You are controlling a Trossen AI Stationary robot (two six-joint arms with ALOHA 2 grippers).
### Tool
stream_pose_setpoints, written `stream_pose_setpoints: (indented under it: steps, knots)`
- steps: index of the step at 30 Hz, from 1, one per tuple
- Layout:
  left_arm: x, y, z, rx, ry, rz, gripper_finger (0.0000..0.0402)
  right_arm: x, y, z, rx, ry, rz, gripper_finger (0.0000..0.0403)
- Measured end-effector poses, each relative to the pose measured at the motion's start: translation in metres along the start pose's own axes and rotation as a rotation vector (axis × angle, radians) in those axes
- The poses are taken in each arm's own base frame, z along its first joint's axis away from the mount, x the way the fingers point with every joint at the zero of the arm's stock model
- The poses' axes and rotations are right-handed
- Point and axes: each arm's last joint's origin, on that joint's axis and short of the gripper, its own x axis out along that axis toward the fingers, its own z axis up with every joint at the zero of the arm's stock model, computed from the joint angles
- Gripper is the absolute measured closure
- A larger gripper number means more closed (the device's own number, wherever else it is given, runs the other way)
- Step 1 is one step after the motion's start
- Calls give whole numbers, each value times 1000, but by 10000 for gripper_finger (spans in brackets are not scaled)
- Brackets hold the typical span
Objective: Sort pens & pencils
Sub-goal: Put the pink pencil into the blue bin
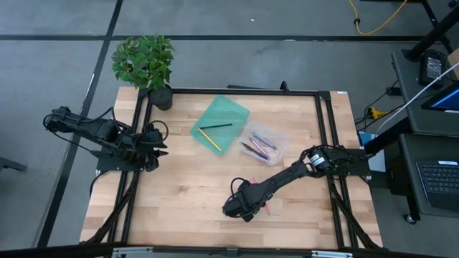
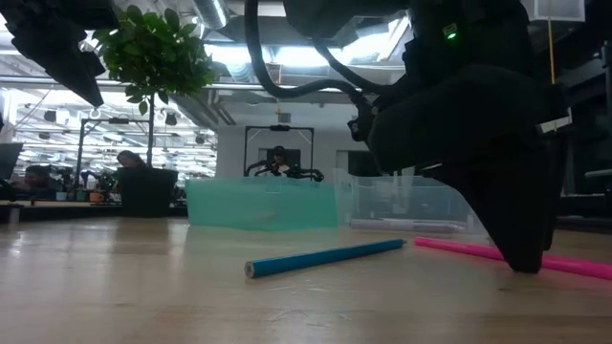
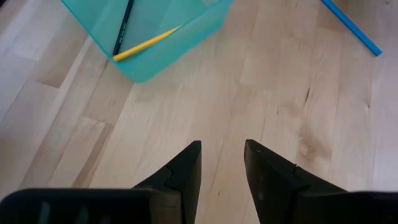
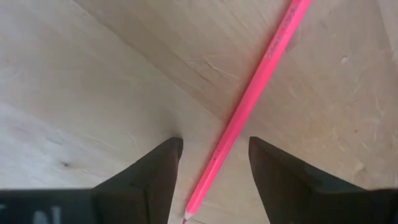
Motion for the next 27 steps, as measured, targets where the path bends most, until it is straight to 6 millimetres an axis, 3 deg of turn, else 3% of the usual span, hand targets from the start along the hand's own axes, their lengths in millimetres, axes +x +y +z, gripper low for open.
stream_pose_setpoints:
  steps: [16, 27]
  knots:
    - [0, 0, 0, 9, 0, 0, 286, 0, 0, -1, 1, 43, 5, 203]
    - [0, 0, 0, 9, 0, 0, 286, -1, 4, 2, -31, -85, 27, 203]
